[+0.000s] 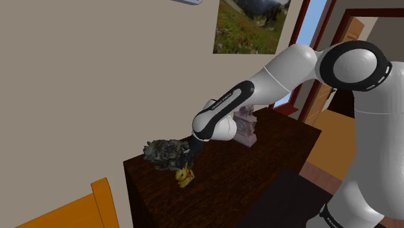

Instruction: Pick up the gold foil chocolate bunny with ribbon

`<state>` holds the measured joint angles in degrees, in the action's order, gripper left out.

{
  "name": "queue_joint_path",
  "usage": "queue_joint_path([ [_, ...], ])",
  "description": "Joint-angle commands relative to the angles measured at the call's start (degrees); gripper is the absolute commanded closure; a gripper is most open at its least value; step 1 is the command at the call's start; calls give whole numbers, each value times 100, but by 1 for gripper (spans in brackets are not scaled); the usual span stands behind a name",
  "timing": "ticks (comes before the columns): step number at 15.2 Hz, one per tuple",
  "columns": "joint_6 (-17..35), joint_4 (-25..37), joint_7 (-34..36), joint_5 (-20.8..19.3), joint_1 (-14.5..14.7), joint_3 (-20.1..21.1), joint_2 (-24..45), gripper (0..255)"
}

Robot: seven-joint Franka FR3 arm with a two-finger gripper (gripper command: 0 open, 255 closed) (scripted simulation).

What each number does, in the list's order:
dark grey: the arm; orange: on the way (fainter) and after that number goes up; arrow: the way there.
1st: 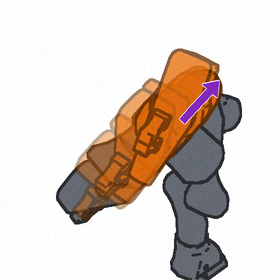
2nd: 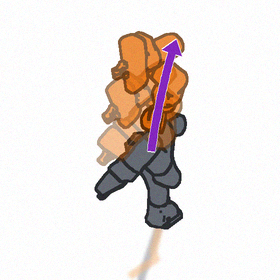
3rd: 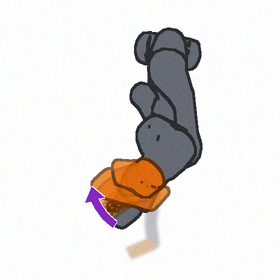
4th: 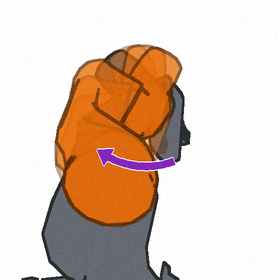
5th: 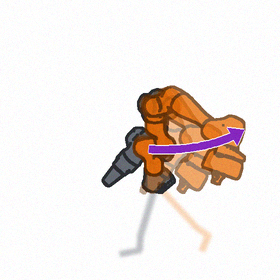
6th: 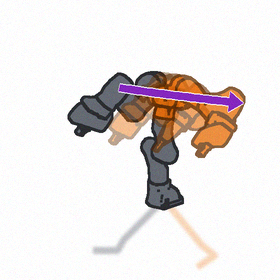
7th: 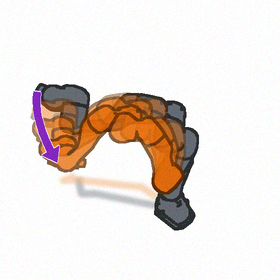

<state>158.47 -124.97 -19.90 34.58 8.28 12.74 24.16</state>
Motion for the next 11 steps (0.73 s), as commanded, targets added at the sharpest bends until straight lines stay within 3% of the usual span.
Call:
queue_joint_path([
  [1, -115, -28, 92, -59, 26, -39, -149, 255],
  [11, -595, -74, 444, -309, 97, -174, -695, 255],
])
